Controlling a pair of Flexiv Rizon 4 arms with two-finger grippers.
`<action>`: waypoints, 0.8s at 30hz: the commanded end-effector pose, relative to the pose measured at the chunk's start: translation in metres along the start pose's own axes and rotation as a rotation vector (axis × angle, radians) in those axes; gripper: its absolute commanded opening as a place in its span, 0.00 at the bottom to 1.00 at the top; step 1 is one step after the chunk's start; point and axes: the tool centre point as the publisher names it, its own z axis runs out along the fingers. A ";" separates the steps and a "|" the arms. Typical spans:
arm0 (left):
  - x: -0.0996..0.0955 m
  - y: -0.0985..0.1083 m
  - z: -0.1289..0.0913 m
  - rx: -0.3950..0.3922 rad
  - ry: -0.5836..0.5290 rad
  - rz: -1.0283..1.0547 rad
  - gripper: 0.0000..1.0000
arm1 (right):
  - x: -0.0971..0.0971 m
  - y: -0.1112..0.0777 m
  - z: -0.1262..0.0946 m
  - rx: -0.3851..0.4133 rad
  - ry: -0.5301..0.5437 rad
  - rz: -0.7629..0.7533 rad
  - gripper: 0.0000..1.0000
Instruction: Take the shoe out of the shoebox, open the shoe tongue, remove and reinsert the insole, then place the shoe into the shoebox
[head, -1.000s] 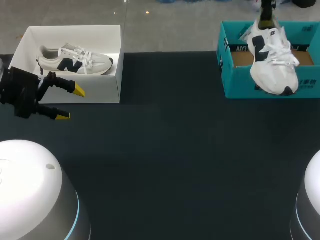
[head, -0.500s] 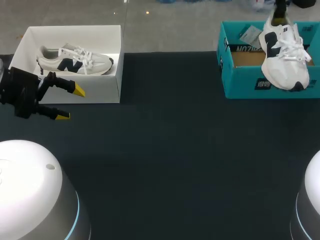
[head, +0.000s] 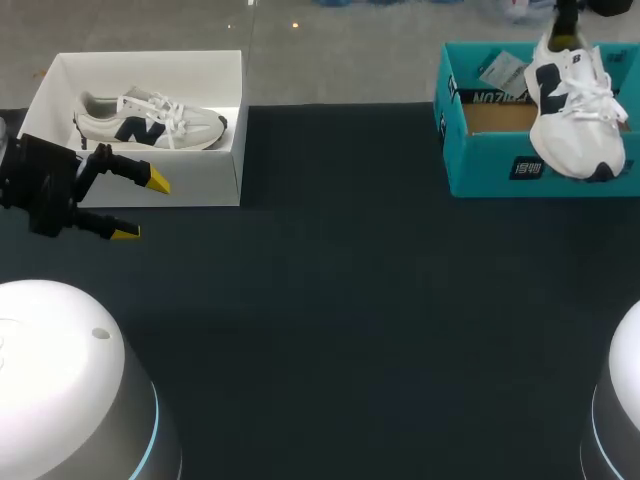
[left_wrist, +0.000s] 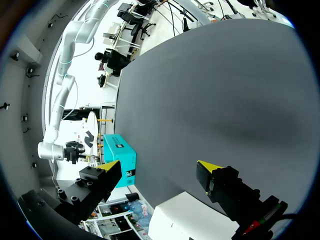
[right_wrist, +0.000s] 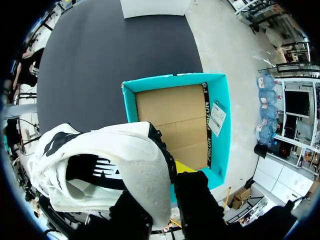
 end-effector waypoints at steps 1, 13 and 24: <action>-0.001 0.000 0.000 -0.001 0.005 -0.001 1.00 | -0.037 -0.037 0.013 -0.083 0.063 0.004 0.00; -0.001 0.000 0.000 -0.001 0.005 -0.001 1.00 | -0.083 -0.100 0.040 -0.014 -0.029 0.019 0.00; -0.001 0.000 0.000 -0.001 0.005 -0.001 1.00 | -0.100 -0.128 0.050 -0.002 0.009 0.288 0.00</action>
